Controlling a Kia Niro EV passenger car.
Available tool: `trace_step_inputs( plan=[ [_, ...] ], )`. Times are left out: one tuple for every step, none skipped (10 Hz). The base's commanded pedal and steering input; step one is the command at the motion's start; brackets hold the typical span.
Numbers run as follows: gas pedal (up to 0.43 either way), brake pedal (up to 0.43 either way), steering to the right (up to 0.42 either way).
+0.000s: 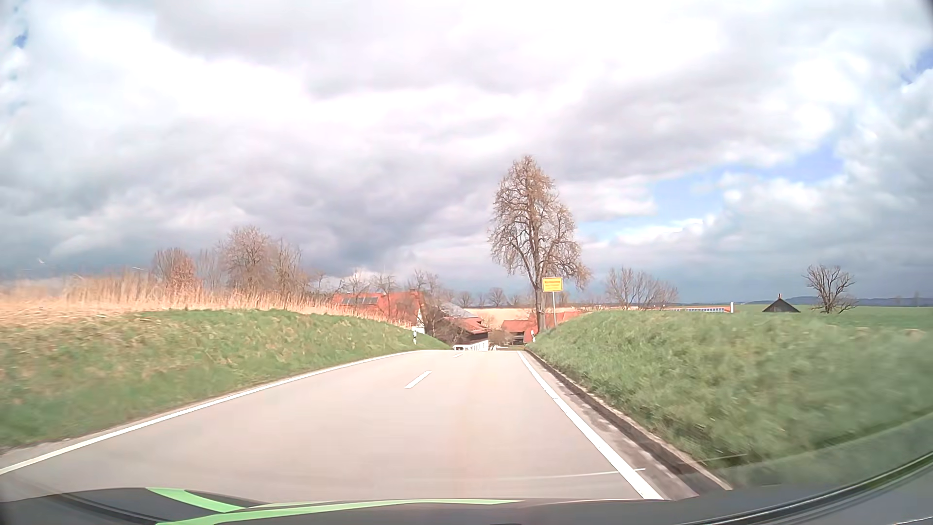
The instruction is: Follow the waypoints while adhering to traffic rules and regulations
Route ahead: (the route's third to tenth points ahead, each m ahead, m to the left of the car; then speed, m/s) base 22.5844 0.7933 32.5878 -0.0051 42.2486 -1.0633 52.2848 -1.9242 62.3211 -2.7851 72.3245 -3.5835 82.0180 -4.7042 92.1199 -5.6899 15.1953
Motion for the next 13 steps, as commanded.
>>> trace_step_inputs(
  plan=[
    [0.000, 0.000, 0.018],
    [0.000, 0.000, 0.018],
    [0.000, 0.006, 0.017],
    [0.000, 0.024, 0.017],
    [0.000, 0.037, 0.016],
    [0.000, 0.043, 0.015],
    [0.000, 0.055, 0.014],
    [0.000, 0.061, 0.013],
    [0.000, 0.073, 0.012],
    [0.000, 0.079, 0.011],
    [0.000, 0.079, 0.010],
    [0.000, 0.079, 0.010],
    [0.000, 0.085, 0.009]
  ],
)
